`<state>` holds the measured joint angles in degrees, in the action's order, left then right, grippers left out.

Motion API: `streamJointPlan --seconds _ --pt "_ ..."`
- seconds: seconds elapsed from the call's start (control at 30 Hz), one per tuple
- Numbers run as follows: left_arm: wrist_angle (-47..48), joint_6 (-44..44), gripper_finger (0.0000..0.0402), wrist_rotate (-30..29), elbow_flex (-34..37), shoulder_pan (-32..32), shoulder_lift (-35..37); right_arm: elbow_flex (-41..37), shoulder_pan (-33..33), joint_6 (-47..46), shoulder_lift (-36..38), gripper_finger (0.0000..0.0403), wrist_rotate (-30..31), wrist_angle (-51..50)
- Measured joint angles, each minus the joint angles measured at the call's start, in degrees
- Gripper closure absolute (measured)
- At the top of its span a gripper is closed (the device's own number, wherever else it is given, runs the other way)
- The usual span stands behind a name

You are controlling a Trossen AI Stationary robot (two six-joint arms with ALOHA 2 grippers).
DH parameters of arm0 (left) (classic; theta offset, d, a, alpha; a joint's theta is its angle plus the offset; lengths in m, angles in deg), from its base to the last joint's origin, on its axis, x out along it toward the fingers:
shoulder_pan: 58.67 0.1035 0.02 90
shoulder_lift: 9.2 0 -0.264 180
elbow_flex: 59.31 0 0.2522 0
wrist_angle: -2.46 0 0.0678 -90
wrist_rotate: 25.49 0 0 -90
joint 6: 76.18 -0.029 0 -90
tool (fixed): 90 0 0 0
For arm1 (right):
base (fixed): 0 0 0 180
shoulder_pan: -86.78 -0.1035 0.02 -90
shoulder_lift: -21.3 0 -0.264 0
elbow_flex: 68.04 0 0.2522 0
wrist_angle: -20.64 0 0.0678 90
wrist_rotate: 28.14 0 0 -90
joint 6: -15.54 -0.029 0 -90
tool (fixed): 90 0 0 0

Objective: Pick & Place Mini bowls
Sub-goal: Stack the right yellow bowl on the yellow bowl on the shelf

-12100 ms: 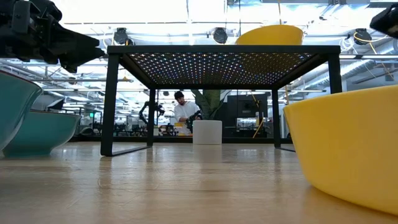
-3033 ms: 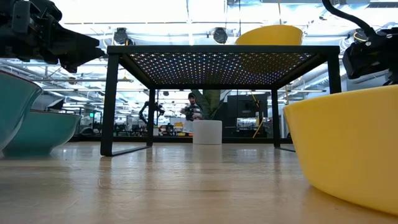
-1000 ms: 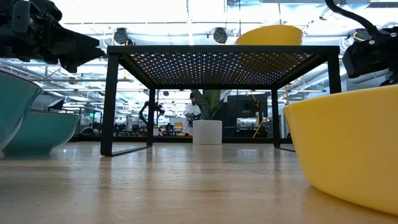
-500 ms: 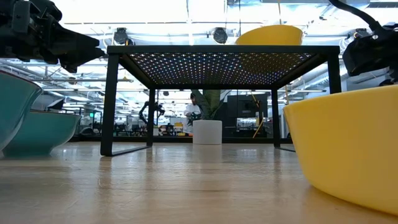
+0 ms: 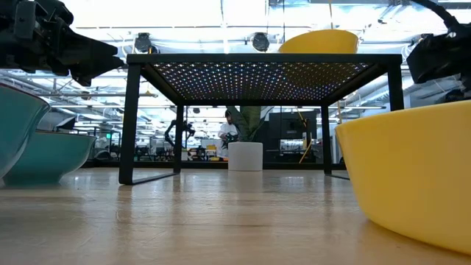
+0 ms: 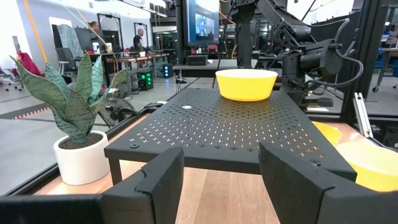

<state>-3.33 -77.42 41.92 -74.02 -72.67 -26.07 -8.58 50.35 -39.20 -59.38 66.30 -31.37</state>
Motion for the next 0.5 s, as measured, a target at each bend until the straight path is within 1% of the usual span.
streamJointPlan --seconds 0.2,0.3,0.5 --pt "0.0 0.0 0.019 0.0 0.0 0.0 0.0 0.0 0.0 0.1 3.6 0.0403 0.5 -1.8" --pt "0.0 0.0 0.019 0.0 0.0 0.0 0.0 0.0 0.0 -0.3 5.6 0.0403 1.7 -2.7" --pt "0.0 0.0 0.019 0.0 0.0 0.0 0.0 0.0 0.0 -0.4 8.7 0.0403 1.7 -3.5"
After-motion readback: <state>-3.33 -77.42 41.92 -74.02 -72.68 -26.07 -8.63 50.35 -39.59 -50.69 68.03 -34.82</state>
